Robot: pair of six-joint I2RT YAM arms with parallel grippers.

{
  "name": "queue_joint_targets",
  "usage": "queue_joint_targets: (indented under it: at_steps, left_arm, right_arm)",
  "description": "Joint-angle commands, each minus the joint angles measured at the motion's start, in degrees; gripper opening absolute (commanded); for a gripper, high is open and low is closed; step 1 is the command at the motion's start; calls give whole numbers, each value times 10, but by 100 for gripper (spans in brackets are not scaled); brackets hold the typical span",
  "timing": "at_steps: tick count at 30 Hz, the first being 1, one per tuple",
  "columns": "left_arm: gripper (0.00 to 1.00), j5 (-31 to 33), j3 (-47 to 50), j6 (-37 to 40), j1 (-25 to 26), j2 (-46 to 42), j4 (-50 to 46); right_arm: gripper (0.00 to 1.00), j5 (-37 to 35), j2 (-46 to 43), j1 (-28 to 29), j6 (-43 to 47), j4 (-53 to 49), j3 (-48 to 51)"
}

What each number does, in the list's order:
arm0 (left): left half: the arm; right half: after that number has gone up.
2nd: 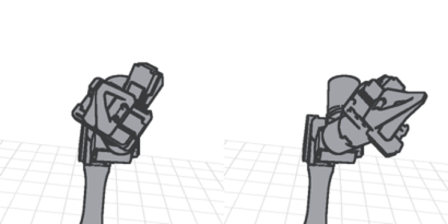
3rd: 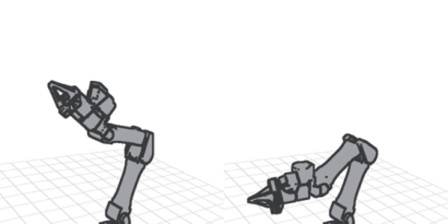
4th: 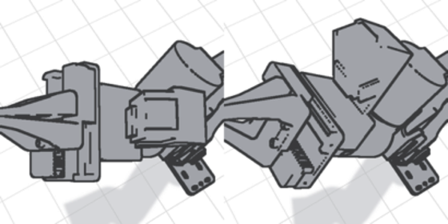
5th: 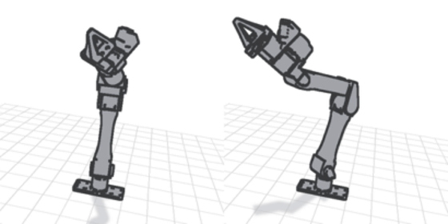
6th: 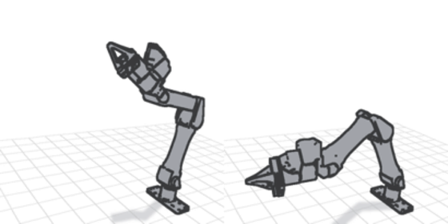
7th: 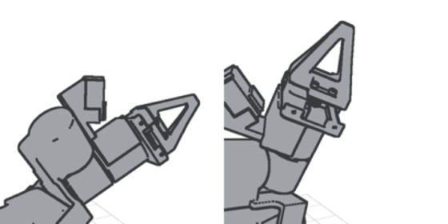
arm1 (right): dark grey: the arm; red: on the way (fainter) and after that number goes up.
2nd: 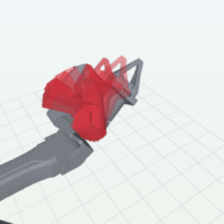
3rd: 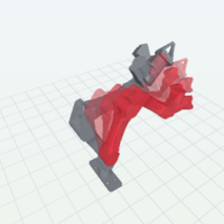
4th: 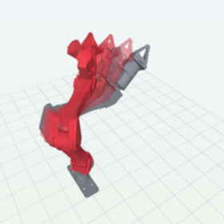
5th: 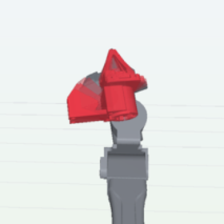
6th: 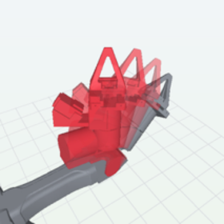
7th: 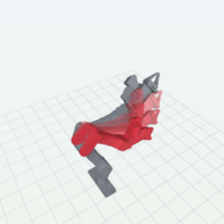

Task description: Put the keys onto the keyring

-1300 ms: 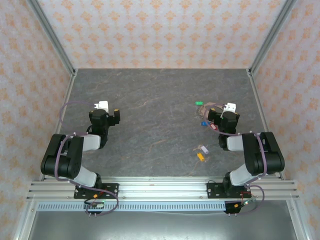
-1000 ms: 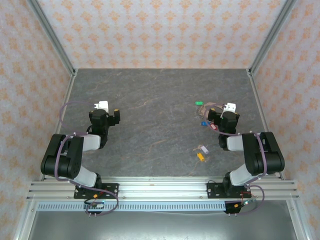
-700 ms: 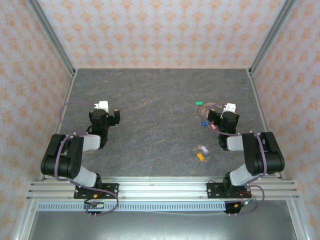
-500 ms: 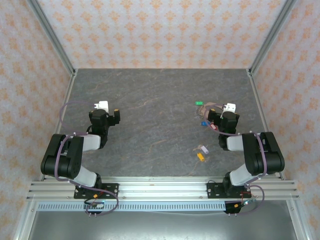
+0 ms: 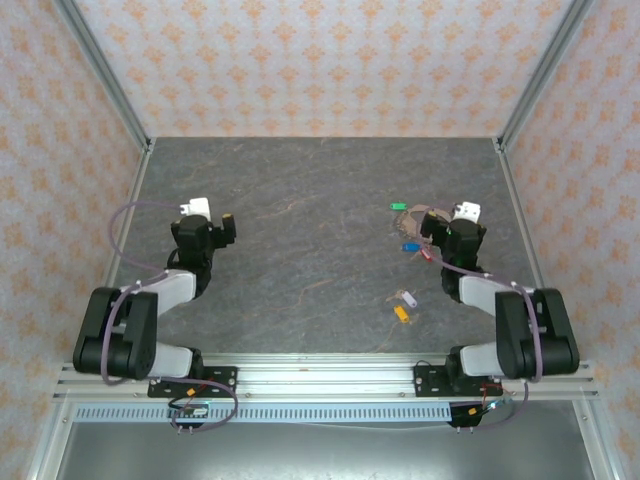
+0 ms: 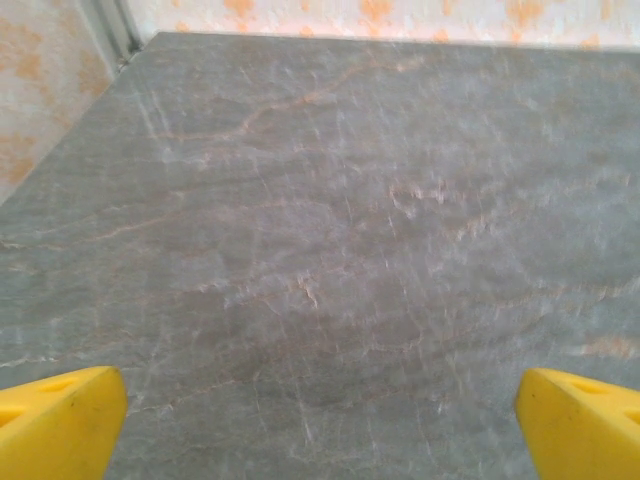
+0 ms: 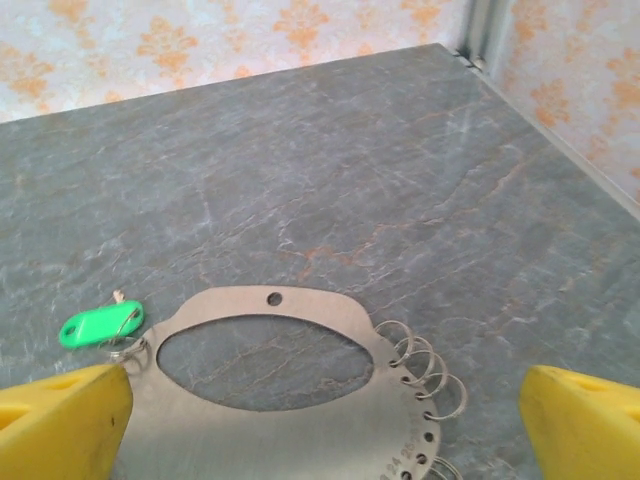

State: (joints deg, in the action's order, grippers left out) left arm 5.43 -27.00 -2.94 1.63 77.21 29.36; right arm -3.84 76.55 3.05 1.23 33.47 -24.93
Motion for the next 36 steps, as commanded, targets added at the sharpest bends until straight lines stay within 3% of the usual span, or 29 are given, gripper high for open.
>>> queue_joint_targets:
  at_steps: [1,6,11,14,19,23,36]
  left_arm:
    - [100,14,-40,-65,-13,-56,-125]
    - [100,26,-102,-143,-15,-125,-291]
    - [100,-94,-145,-214,-15,-132,-361]
    - [100,-151,-130,-250,-14,-146,-347]
    - [100,-195,-96,-289,-14,-186,-334]
    - [100,-212,-86,-293,-14,-209,-360]
    - [100,-233,-68,-292,-13,-267,-408]
  right_arm:
    - [99,-31,-20,-5,-73,-224,-86]
    - [99,80,9,-22,-88,-359,-169]
    - [82,232,91,-32,-162,-435,-254]
    - [73,278,133,-32,-185,-442,-285]
    - [71,302,195,-31,-189,-468,-337]
    - [64,327,257,-29,-189,-499,-392]
    - [59,315,404,32,-137,-636,-564]
